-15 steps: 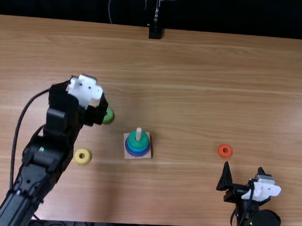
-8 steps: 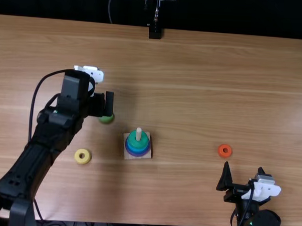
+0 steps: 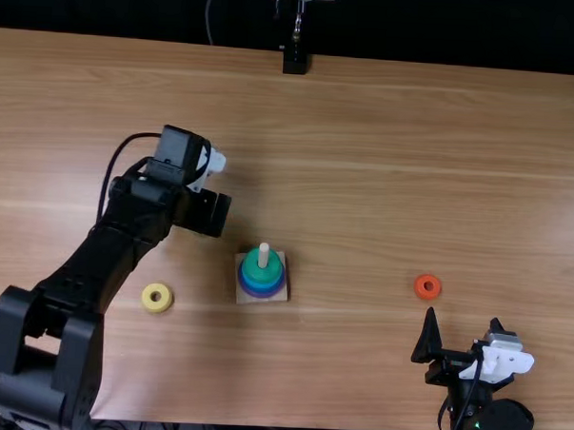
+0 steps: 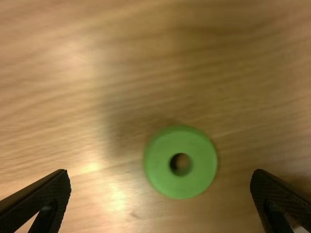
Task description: Build the Hanoi tower: stack the rings onto the peg from bottom to top in this color order: purple, dark blue, light blue, dark green, light green, yellow, orange.
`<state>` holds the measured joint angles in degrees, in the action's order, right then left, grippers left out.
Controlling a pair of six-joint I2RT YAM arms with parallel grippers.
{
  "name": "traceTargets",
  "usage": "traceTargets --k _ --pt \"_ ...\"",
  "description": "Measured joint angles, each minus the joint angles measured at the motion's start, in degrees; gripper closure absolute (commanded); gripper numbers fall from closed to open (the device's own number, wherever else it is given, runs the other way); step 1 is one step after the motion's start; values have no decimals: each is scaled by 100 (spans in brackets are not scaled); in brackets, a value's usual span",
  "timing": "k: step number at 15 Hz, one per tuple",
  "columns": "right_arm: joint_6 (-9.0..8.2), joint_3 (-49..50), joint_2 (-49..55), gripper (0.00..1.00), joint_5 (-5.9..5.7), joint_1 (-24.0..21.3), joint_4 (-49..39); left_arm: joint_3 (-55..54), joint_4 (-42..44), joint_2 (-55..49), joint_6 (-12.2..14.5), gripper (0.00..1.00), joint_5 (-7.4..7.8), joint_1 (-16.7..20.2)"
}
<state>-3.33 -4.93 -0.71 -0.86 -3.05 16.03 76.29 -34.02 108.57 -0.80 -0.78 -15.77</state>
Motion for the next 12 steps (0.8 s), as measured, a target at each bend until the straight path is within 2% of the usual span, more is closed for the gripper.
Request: traceTargets --k 2,12 --pt "0 2 -2 0 -2 0 -4 149 -2 219 61 0 -13 -114" --pt "2 2 -2 0 -2 -2 -2 402 -426 728 87 0 -50 -111"
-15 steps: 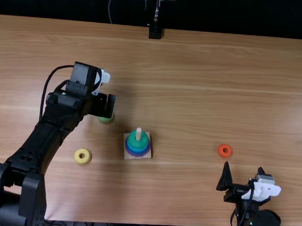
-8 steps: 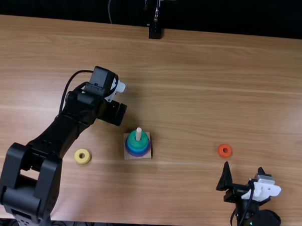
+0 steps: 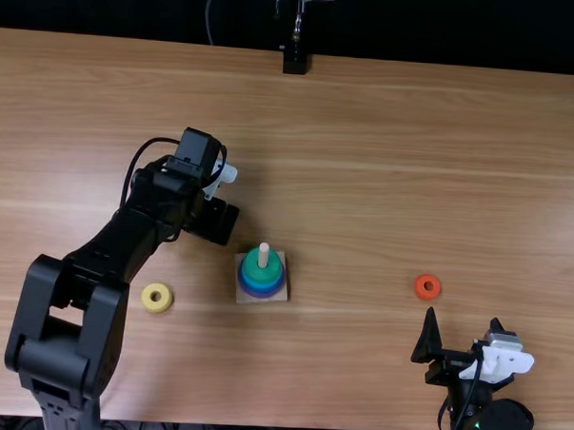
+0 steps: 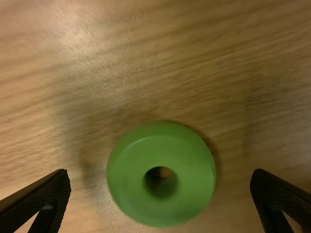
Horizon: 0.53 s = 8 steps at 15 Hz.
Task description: Build the Hanoi tower: stack the rings onto the peg from bottom to top in this color order: purple, dark blue, light blue, dark green, light green, yellow, orange.
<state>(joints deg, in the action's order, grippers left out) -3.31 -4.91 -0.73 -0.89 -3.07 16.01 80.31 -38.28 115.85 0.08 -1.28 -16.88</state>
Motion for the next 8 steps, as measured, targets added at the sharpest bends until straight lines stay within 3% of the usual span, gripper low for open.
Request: traceTargets --k 6,8 --pt "0 -2 0 0 0 2 2 0 9 2 -2 0 0 0" --pt "0 0 0 0 0 2 0 -2 11 2 9 72 0 0"
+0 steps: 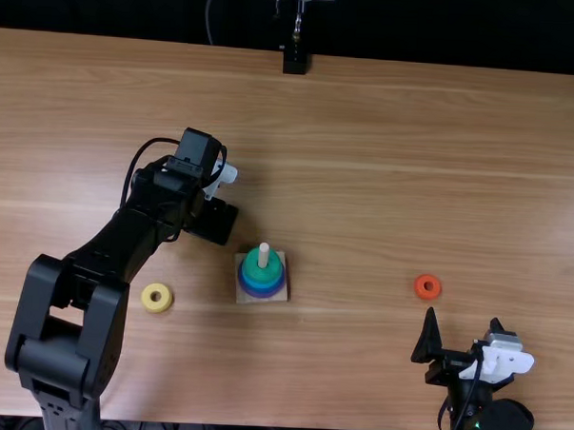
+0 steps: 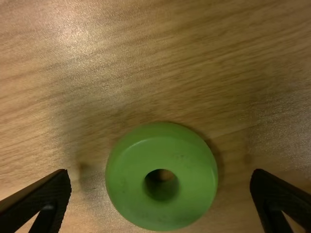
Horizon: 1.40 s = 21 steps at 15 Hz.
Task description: Build the Hanoi tower: stack the rings onto the peg from bottom to top in this color order: purple, dark blue, light blue, dark green, light green, yellow, orange.
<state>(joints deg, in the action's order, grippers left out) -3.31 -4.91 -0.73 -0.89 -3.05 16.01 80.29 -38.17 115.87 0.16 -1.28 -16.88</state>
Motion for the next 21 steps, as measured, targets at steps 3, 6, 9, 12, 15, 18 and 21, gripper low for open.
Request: traceTargets --k 3,6,9,12,15,18,21 --pt "-2 -2 0 0 0 0 2 2 2 0 7 100 -31 0" --pt "2 -2 2 0 0 0 2 2 13 0 31 100 -332 -4" --pt "-2 -2 2 0 0 0 2 2 11 0 33 100 -476 -4" --pt "0 0 0 0 0 0 -2 2 -138 -59 26 100 -549 -39" --pt "-2 -2 2 0 0 0 2 317 -1001 -549 4 100 -595 -87" --pt "0 -2 0 0 0 0 2 638 -1615 -1121 -22 100 -601 -306" --pt "0 0 0 0 0 0 0 647 -1851 -1631 -365 100 -577 -540"
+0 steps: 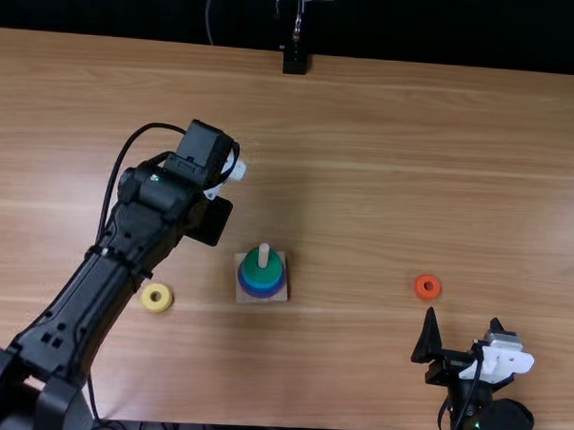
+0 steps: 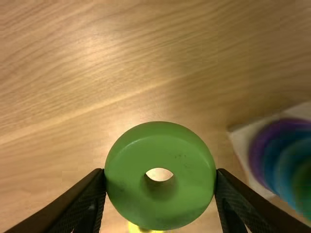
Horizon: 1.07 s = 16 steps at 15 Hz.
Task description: Build the Hanoi tower: stack the rings onto the peg from bottom to top in this color order: purple, dark blue, light blue, dark green, light green, yellow, orange.
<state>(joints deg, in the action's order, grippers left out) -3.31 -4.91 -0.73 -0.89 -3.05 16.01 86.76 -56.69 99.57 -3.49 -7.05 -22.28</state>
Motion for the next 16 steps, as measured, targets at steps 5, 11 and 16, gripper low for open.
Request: traceTargets --k 5,11,16 --pt "-2 0 0 0 0 0 0 660 -883 -437 -638 100 22 -437" --pt "2 0 0 0 0 0 4 1128 -1154 -439 -1071 100 92 -1134" --pt "0 -2 0 0 0 0 0 1213 -1161 -439 -1329 100 127 -1456"
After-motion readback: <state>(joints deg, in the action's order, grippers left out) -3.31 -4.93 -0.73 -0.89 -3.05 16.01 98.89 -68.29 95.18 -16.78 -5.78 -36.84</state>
